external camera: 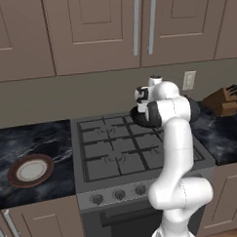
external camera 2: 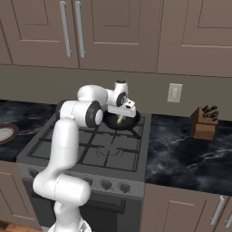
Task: Pick up the butter stick and place it in the pan. Then turn on the burner for the pan.
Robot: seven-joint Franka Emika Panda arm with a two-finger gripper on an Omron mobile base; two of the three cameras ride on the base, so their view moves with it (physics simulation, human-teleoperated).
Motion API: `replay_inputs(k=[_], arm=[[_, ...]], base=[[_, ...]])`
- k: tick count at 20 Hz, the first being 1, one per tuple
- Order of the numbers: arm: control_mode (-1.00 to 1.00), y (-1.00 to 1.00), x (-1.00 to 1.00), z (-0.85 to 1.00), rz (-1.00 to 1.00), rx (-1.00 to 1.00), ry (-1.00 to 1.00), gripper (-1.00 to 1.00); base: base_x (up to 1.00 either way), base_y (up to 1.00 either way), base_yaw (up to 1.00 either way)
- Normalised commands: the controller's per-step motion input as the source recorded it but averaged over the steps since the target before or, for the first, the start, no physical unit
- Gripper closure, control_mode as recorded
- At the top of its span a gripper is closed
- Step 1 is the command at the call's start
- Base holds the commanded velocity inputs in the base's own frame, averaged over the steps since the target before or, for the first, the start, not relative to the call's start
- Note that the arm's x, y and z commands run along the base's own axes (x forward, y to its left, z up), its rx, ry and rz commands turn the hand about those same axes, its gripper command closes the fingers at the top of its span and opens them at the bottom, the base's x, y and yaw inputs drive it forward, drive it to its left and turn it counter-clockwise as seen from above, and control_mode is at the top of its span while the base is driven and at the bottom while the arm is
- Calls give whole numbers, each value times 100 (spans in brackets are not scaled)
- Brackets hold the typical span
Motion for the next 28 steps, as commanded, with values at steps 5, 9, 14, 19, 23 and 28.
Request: replay_inputs(k=[5,9,14,19,23,28], arm=[[-100,0,1,-1,0,0,0,-100],[-100,0,0,0,0,0,0,-100],[-100,0,0,4,0,0,-3,-100],[-100,0,-12,14,0,0,-14,-100],[-100,0,-29,6,0,0,-17,-100],[-100,-6,-63,1,0,0,-18,-100]], base=[[0,0,0],[0,0,0],[0,0,0],[0,0,0],[0,0,0],[0,0,0]])
